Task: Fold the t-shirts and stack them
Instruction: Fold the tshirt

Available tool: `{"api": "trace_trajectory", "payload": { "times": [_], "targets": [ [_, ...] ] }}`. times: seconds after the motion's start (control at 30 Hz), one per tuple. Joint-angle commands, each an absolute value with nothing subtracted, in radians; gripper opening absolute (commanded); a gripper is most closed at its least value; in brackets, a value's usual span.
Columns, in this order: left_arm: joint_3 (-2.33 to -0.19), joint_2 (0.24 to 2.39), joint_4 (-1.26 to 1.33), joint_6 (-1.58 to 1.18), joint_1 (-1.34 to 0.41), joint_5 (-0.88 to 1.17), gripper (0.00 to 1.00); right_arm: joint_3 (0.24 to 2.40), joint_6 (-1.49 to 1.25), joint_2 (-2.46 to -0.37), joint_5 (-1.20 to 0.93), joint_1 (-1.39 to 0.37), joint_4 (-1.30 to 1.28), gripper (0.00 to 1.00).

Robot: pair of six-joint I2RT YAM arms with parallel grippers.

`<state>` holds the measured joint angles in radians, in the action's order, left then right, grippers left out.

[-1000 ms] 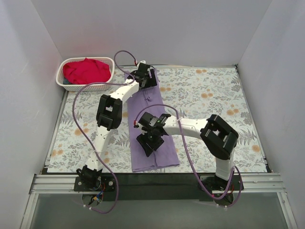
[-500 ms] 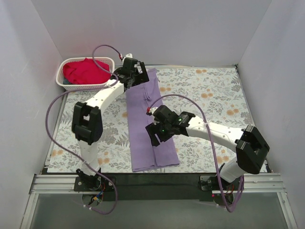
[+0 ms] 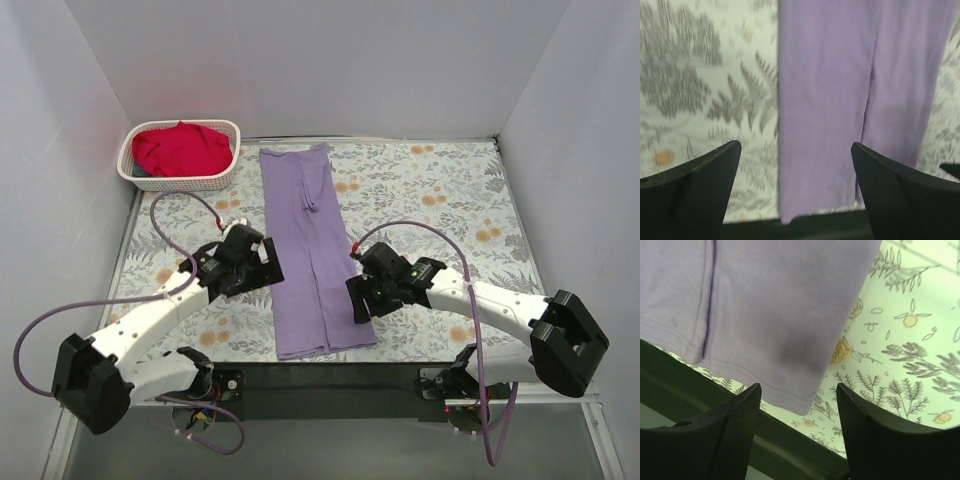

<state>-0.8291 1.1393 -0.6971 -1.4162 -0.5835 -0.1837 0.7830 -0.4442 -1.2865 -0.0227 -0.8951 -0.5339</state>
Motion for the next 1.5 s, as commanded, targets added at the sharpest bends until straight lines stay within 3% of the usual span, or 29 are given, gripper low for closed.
{"api": "trace_trajectory", "payload": {
  "times": [0.0,0.1,0.3,0.67,0.97,1.47],
  "targets": [
    [-0.746,1.002,-0.839,-1.595,-0.65,-0.065,0.83,0.723,-0.517,-1.261,-0.075,-0.893,-0.505,0.57],
    [-0.655,0.919,-0.868,-1.696,-0.715,0.033,0.75,0.692,-0.537,-1.253,-0.072,-0.893,-0.503,0.55],
    [-0.537,0.932,-0.802,-1.807,-0.83,0.08,0.7,0.676,-0.546,-1.276,-0.084,-0.893,-0.489,0.51],
    [-0.612,1.149,-0.785,-1.822,-0.933,-0.018,0.66,0.667,-0.543,-1.368,-0.146,-0.897,-0.48,0.44],
    [-0.661,1.245,-0.805,-1.824,-0.979,-0.046,0.65,0.652,-0.54,-1.397,-0.163,-0.902,-0.502,0.3],
    [-0.73,1.224,-0.917,-1.845,-0.994,-0.114,0.52,0.644,-0.531,-1.397,-0.158,-0.904,-0.505,0.13]
  ]
}}
